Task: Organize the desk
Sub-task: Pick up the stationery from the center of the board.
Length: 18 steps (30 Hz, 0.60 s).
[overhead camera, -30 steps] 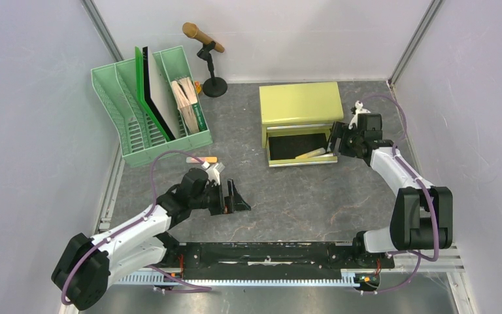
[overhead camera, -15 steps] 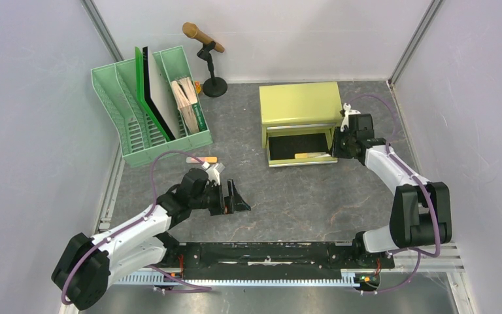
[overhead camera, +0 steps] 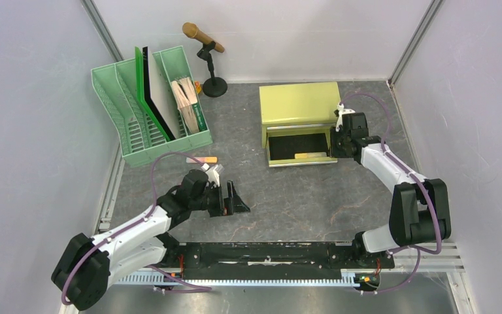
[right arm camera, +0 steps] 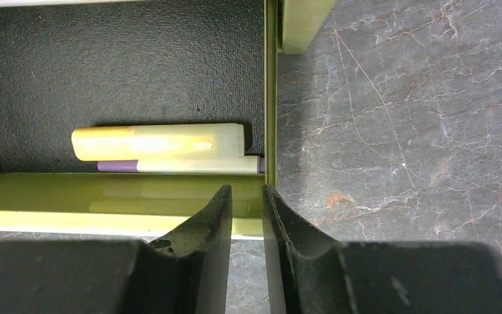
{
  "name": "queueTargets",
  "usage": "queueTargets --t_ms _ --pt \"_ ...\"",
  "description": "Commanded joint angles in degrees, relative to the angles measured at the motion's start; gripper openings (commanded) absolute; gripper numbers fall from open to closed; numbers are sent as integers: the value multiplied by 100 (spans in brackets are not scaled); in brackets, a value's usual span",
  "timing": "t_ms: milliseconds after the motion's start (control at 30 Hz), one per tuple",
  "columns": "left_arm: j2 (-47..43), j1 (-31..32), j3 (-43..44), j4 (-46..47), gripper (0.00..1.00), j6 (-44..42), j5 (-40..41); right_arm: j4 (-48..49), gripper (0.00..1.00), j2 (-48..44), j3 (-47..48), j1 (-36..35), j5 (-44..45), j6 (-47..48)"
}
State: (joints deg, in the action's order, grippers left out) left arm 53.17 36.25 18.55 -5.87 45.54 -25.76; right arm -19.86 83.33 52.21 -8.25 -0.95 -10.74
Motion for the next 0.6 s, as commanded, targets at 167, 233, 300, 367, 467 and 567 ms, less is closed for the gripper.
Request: queueTargets --t_ms 167,233,300,367,467,567 --pt "-177 22 369 -299 100 -514 534 -44 45 -771 106 -115 393 125" --pt "-124 23 604 -577 100 -766 800 -34 50 -1027 -21 -115 487 151" --pt "-35 22 879 -864 100 -1009 1089 -95 54 -1276 -110 -111 474 176" --pt "86 25 1219 -1231 100 -1260 1567 -142 60 -1577 -236 -115 486 189" --pt "323 23 1677 -1841 100 -1511 2512 -206 70 -1975 -473 -116 563 161" --pt "648 14 2147 -2368 100 -1908 3325 -296 80 -2270 -706 -108 634 26"
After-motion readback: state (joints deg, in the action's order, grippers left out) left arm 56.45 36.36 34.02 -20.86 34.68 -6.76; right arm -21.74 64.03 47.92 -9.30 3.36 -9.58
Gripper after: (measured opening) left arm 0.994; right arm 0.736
